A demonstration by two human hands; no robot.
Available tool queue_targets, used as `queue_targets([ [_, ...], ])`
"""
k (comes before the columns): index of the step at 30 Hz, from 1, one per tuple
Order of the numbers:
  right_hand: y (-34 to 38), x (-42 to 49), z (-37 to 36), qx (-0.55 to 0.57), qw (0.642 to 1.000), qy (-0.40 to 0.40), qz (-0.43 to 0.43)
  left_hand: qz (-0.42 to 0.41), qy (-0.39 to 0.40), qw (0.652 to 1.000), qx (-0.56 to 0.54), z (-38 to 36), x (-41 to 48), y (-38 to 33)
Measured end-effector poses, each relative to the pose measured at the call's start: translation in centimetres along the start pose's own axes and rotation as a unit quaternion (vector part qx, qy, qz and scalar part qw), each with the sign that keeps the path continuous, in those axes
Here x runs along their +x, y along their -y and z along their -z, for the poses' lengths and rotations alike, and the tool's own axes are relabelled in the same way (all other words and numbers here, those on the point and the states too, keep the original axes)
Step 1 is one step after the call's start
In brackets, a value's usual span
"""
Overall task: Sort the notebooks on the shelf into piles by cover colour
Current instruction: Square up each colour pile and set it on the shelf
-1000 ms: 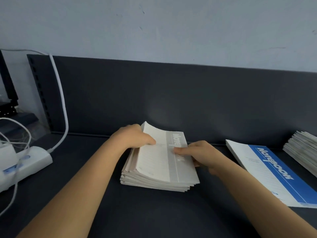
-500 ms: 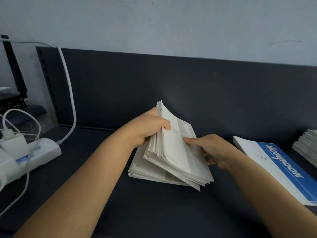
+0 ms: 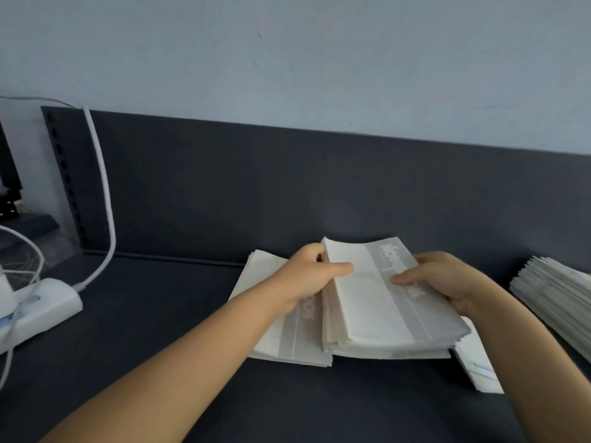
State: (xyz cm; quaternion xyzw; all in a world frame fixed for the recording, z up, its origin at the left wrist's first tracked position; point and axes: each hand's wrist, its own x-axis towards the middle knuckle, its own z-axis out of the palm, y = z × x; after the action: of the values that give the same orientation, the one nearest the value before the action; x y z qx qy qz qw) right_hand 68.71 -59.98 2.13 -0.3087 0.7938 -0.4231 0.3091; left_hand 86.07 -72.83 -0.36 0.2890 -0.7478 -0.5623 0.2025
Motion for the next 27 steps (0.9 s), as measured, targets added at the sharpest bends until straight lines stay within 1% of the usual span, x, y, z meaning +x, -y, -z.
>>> queue_targets([
  [3, -0.9, 0.4, 0.2, -0.044, 0.999, -0.014, -0.004, -0.071, -0.026, 0.986, 0.15, 1.0, -0.6, -0.2],
  [5, -1.2, 0.7, 0.2, -0.054, 0.998, -0.015, -0.012, -0.105, 0.003, 0.965, 0.24, 1.4, -1.4, 0.1],
  [6, -1.3, 0.8, 0.1, -0.057, 0.998, -0.02, -0.017, -0.102, 0.038, 0.95, 0.292, 1.3, -1.7, 0.4],
  [8, -1.6, 1.0, -0.2, -0.06, 0.997, -0.037, -0.017, -0.066, 0.12, 0.903, 0.407, 0.9, -2.5, 0.8],
  [9, -1.8, 1.1, -0.5, -0.06, 0.997, -0.05, -0.011, -0.048, 0.143, 0.881, 0.449, 0.8, -2.8, 0.9],
  [10, -1.9, 1.2, -0.9, -0.068, 0.996, -0.063, -0.004, -0.042, 0.147, 0.868, 0.473, 0.9, -2.9, 0.9],
  [12, -2.2, 1.4, -2.0, -0.099, 0.992, -0.076, 0.006, -0.039, 0.125, 0.858, 0.496, 1.4, -3.1, 0.6],
  [14, -2.5, 1.6, -3.1, -0.131, 0.989, -0.071, 0.006, -0.028, 0.113, 0.849, 0.516, 1.7, -3.3, 0.5],
  [17, -2.8, 2.0, -3.8, -0.134, 0.989, -0.065, 0.009, -0.008, 0.113, 0.84, 0.531, 1.6, -3.6, 0.3],
  [21, -3.0, 2.0, -4.6, -0.119, 0.99, -0.065, 0.035, 0.049, 0.112, 0.82, 0.559, 1.3, -3.6, 0.6],
  [25, -2.8, 1.7, -5.3, -0.117, 0.989, -0.04, 0.077, 0.068, 0.095, 0.826, 0.552, 1.6, -3.6, 0.7],
  [27, -2.5, 1.5, -5.0, -0.17, 0.981, -0.055, 0.077, 0.043, 0.079, 0.843, 0.53, 1.4, -3.6, 0.8],
])
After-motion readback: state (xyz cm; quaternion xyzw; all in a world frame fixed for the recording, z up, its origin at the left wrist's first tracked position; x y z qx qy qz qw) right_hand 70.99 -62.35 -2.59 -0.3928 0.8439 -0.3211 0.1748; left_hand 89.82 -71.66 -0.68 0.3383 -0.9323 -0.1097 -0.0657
